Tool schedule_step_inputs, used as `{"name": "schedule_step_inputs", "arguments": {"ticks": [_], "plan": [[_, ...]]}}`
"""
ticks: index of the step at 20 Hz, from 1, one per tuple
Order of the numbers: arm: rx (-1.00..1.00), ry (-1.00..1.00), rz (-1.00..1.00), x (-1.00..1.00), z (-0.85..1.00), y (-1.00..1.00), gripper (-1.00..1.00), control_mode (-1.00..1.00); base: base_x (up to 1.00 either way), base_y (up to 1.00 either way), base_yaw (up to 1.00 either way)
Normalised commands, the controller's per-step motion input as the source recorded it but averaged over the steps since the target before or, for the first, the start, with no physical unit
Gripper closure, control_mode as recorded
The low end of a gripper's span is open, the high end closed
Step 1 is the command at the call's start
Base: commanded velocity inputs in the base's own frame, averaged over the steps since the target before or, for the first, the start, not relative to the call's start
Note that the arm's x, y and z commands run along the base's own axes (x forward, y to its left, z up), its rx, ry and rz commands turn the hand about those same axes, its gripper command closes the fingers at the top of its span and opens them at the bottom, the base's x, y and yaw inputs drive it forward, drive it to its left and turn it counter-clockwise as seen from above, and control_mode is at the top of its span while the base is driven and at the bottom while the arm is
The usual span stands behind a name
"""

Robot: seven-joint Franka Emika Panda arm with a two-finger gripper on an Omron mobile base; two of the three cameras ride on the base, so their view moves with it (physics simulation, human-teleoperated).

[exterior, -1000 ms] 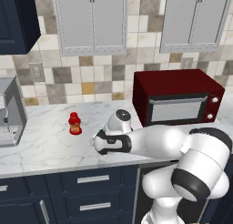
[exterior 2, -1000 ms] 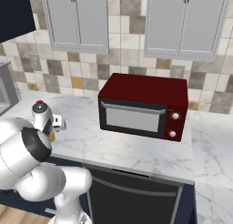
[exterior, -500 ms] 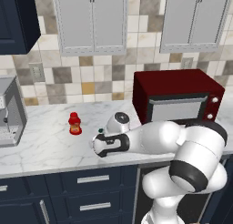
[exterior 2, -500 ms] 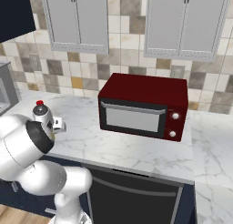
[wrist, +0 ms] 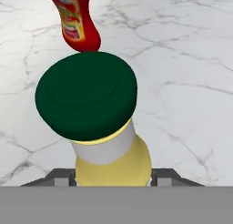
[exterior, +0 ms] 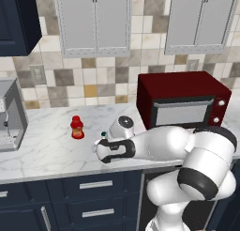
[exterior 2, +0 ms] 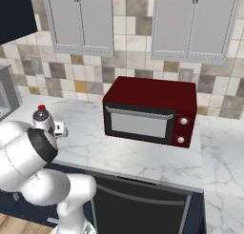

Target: Place the mustard and ketchup from the counter to the top shelf of the fridge. If the existing items in the fridge are on the top shelf, move them to other shelves.

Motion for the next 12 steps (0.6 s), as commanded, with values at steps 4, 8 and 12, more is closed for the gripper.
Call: {"name": "schedule_step_inputs", "arguments": {"ticks": [4, 8, 12], "plan": [[0.11, -0.21, 0.00, -0.77, 0.74, -0.24, 1.00, -1.00, 0.00, 0.00, 0.00], [0.09, -0.22, 0.00, -0.99, 1.00, -0.32, 1.00, -1.00, 0.00, 0.00, 0.00], [0.02, -0.11, 0.00, -0.93, 1.00, -0.35, 1.00, -1.00, 0.00, 0.00, 0.00]]}}
